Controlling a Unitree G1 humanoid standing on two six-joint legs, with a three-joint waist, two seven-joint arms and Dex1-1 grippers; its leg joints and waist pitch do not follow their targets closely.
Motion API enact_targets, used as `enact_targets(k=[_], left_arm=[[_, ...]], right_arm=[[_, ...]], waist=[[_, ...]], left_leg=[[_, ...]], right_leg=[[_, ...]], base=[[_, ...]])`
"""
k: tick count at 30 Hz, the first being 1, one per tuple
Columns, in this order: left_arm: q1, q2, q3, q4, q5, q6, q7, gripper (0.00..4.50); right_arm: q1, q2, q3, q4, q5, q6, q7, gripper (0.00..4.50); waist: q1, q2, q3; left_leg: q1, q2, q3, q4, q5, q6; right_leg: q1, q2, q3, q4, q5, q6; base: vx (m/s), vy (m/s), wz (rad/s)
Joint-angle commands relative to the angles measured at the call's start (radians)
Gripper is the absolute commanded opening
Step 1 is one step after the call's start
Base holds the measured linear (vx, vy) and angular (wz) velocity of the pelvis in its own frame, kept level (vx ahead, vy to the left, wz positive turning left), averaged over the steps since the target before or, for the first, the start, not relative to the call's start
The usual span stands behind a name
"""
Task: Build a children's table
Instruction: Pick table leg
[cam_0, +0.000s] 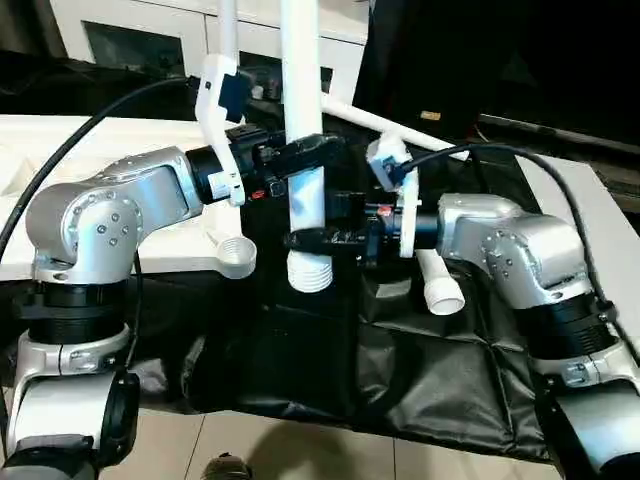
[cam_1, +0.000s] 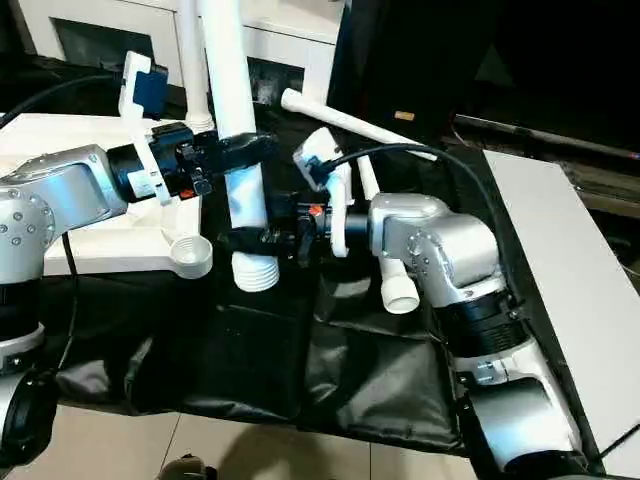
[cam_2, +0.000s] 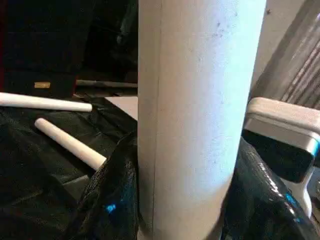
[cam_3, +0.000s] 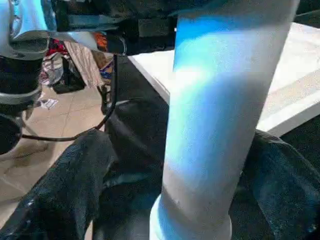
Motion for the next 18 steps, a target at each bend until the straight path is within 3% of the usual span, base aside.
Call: enact_targets(k=[1,11,18], left_arm=[[-0.023,0.002,-0.018,-0.008,-0.002,0.009,-0.020,1.86],[-0.011,0.025,-0.050,-0.043,-0.010,-0.011,-0.097,1.86],[-0.009,0.025,-0.060,-0.051,-0.004,-0.030,-0.125,1.86]], right_arm=[[-0.002,-0.002,0.004,-0.002,-0.017,-0.012,-0.024,4.50],[0.002,0.002,0.021,0.013,-0.040,-0.008,-0.029,4.50],[0.007,0.004,0.026,0.023,-0.023,0.039,-0.022,3.82]], waist=[[-0.002,0.024,-0.075],[-0.002,0.026,-0.075],[-0.002,0.025,-0.074]], left_leg=[[0.016,0.043,-0.016,-0.067,-0.143,-0.065],[0.017,0.044,-0.017,-0.069,-0.154,-0.071],[0.018,0.044,-0.017,-0.069,-0.155,-0.068]], right_leg=[[0.045,-0.116,0.063,-0.085,-0.185,-0.104],[0.045,-0.116,0.064,-0.084,-0.188,-0.098],[0.045,-0.115,0.064,-0.084,-0.192,-0.098]], base=[[0.000,0.000,0.00],[0.000,0.000,0.00],[0.000,0.000,0.00]])
